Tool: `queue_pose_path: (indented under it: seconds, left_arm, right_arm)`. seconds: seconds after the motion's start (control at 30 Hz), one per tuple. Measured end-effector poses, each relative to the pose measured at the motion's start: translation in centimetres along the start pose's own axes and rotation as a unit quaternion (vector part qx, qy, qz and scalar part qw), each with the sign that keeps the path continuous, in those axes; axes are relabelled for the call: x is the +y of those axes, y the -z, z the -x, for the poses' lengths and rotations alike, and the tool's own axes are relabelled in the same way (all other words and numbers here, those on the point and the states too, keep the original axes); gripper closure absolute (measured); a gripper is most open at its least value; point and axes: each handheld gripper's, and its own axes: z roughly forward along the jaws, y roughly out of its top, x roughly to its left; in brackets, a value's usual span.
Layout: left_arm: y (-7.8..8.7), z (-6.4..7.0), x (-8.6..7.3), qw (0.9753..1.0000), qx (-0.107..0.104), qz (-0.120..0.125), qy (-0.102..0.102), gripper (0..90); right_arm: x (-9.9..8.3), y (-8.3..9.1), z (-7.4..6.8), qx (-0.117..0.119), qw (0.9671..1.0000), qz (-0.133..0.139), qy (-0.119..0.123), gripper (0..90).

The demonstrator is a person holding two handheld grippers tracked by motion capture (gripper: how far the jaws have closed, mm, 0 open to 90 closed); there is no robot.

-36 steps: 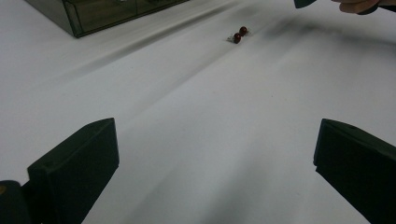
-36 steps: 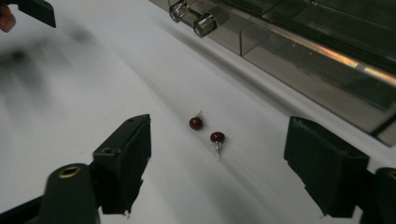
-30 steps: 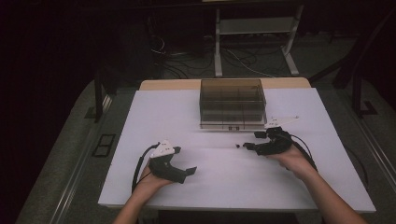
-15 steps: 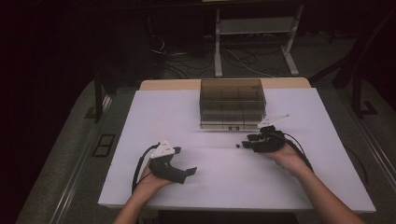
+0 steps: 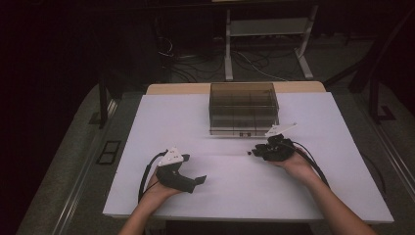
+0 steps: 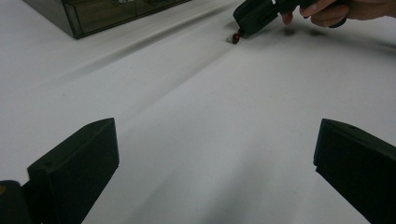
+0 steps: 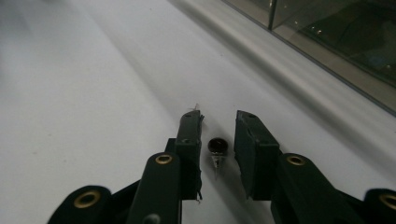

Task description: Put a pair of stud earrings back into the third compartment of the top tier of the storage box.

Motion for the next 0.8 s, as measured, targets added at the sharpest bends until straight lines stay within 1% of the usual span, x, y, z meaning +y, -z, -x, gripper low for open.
queue_pose_path:
  seconds: [0.1,0.2,0.23,0.4,0.63,0.73,0.8]
  left_arm:
    - [-0.04,0.02,-0.01,1.0,-0.001,-0.001,-0.001,0.0]
    - [-0.06,0.02,-0.02,1.0,-0.002,-0.002,-0.001,0.0]
    - [-0.07,0.01,-0.02,1.0,-0.002,-0.002,-0.001,0.0]
    - [-0.03,-0.08,-0.04,1.0,0.0,-0.003,-0.002,0.0]
    - [-0.06,-0.11,-0.05,1.0,0.0,-0.004,-0.002,0.0]
    - [-0.05,-0.11,-0.06,1.0,0.001,-0.005,-0.001,0.0]
    - [-0.05,-0.1,-0.07,1.0,0.002,-0.004,-0.001,0.0]
  right_arm:
    - [-0.09,-0.17,-0.01,-0.01,0.9999,-0.003,0.01,73.1]
    - [-0.2,-0.27,-0.02,-0.011,0.9998,-0.008,0.013,74.1]
    - [-0.23,-0.3,-0.02,-0.01,0.9998,-0.01,0.017,74.7]
    - [-0.31,-0.37,-0.14,-0.018,0.9994,-0.01,0.027,77.4]
    - [-0.36,-0.35,-0.13,-0.016,0.9995,-0.007,0.028,77.6]
    - [-0.33,-0.23,-0.13,-0.01,0.9997,-0.005,0.023,77.8]
    - [-0.26,-0.02,-0.17,-0.007,0.9997,-0.002,0.025,77.9]
